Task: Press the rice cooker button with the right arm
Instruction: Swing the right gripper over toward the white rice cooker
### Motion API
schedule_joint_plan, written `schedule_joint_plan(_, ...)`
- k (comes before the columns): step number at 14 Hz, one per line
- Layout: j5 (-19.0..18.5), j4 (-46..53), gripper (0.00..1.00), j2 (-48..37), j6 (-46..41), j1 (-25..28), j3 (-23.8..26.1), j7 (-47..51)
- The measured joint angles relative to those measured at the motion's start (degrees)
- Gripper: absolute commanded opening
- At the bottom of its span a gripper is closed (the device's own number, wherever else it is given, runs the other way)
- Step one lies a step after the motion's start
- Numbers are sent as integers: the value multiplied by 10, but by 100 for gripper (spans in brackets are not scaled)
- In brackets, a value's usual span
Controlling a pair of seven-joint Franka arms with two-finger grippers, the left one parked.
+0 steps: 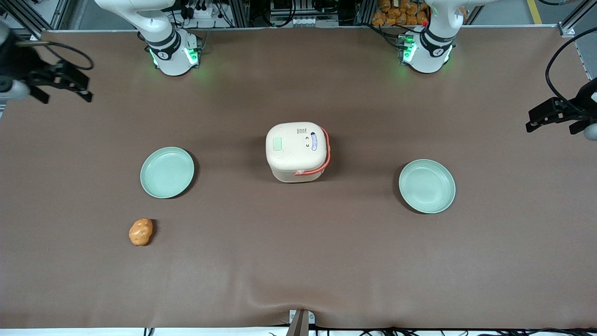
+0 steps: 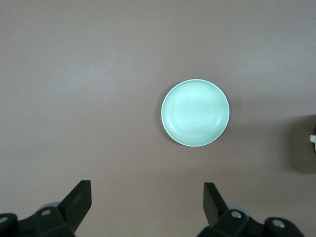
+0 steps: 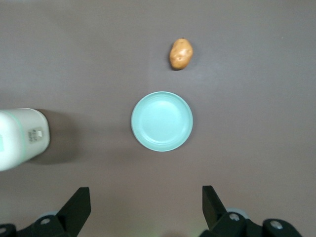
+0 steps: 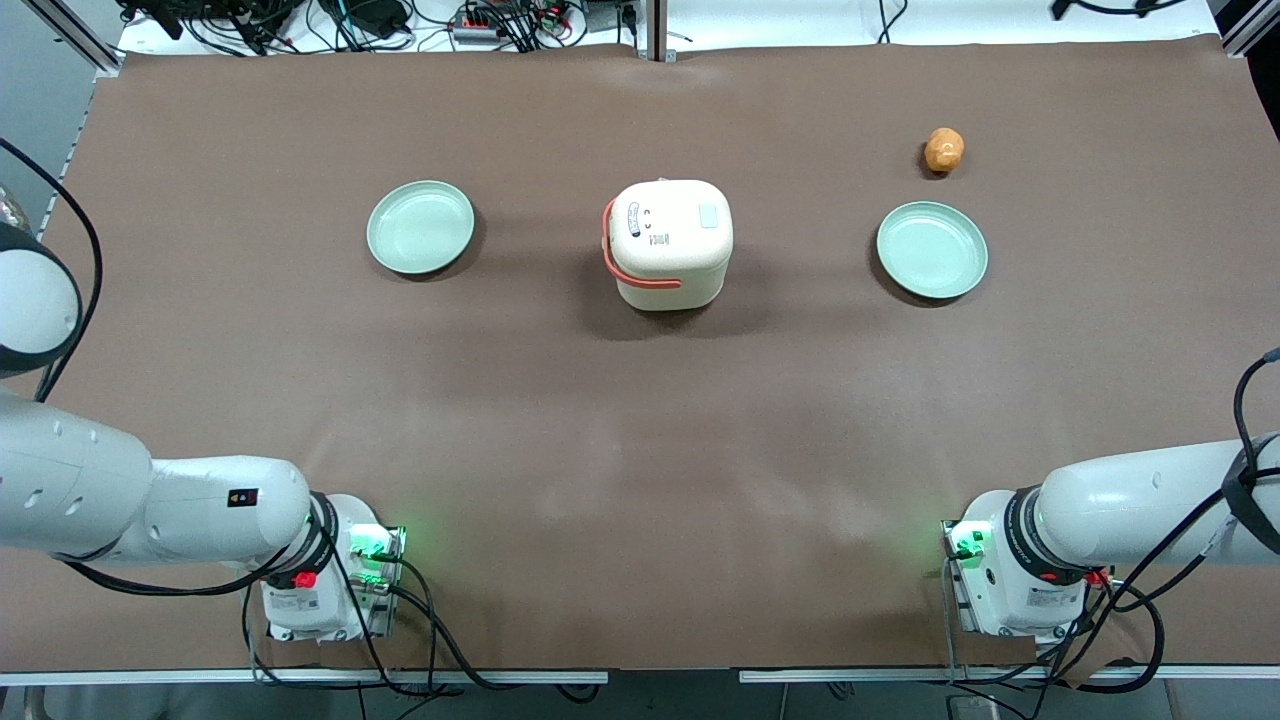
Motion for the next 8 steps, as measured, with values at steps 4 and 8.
schedule_joint_plan(4, 0, -2, 100, 9, 21, 39, 49, 93)
schedule_joint_plan(8, 1, -4, 66, 57, 72, 115, 52, 174)
